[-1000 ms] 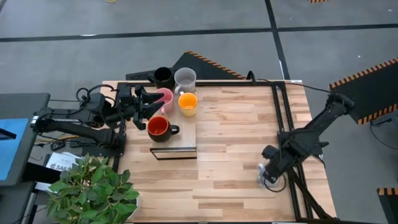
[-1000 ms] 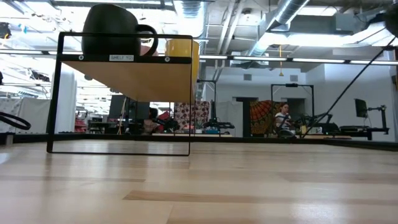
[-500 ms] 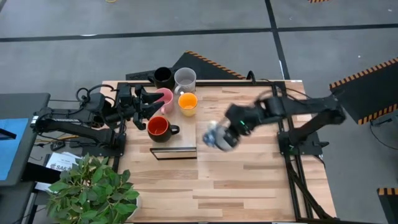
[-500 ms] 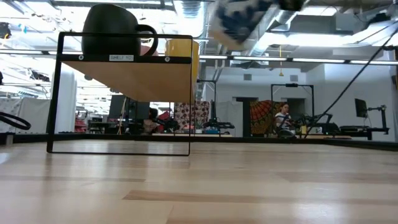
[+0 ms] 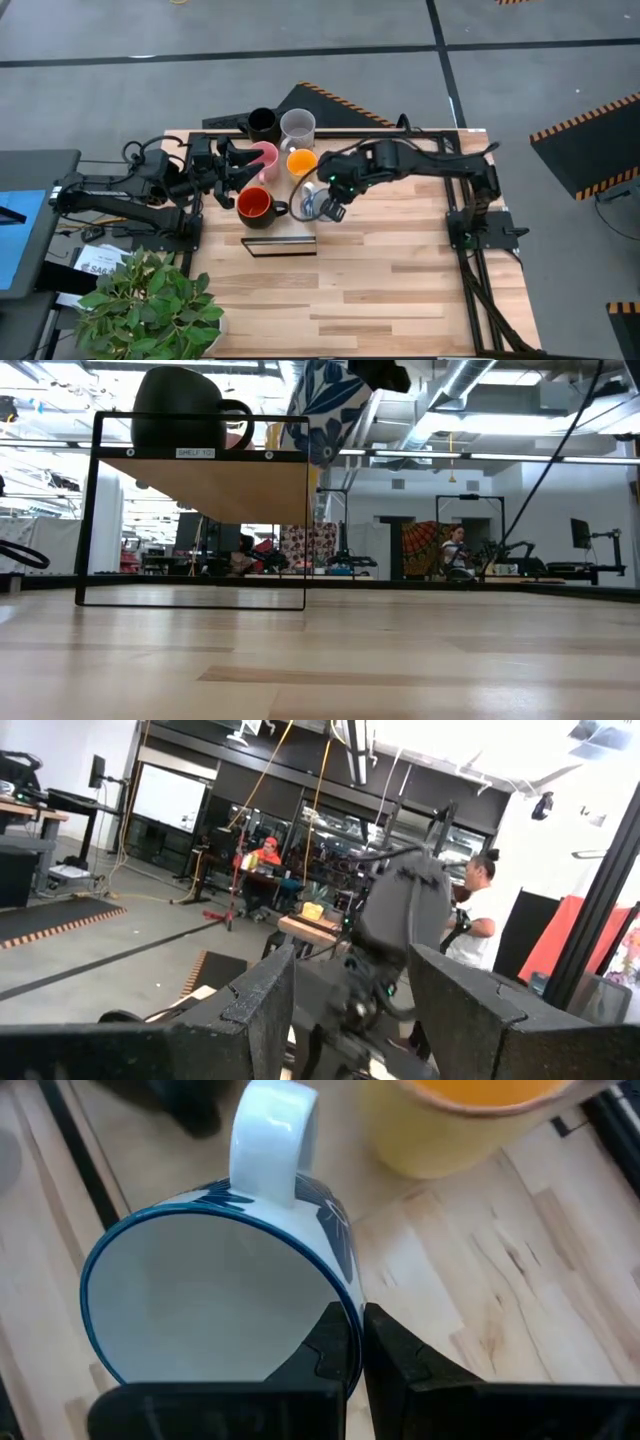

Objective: Place coffee mugs
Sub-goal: Put the white-blue mug on the shelf

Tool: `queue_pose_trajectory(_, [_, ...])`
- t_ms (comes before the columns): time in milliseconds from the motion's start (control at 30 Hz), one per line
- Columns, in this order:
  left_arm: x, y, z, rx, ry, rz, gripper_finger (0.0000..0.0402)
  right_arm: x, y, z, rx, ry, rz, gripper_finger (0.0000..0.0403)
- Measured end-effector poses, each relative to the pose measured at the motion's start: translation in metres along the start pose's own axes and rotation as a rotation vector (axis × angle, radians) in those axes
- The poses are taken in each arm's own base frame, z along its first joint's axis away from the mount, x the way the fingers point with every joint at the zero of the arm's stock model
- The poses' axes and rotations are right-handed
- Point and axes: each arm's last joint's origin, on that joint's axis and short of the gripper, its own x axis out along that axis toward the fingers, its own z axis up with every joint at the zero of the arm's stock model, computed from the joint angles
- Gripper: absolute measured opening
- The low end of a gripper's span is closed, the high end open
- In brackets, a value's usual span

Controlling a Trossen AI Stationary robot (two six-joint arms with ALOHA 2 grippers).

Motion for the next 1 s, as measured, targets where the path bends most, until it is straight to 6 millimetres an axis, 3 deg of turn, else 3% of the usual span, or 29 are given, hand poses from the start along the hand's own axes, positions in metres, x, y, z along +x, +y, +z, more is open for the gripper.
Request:
queue_pose_trajectory(500, [0.000,0.000,0.001,-0.020,-0.005,-0.002,0.0180,0.016,0.014,0.002,-0.057,0.006,0.015,0.0034])
queue_pose_trajectory(800, [0.000,0.000,0.001,-0.022,-0.005,-0.002,0.0180,0.019,0.017,0.010,-0.044,-0.067,0.039,0.0134])
queue_pose_trajectory(1000, [0.000,0.000,0.001,-0.022,-0.005,-0.002,0.0180,0.018,0.019,0.014,-0.037,-0.112,0.061,0.0159])
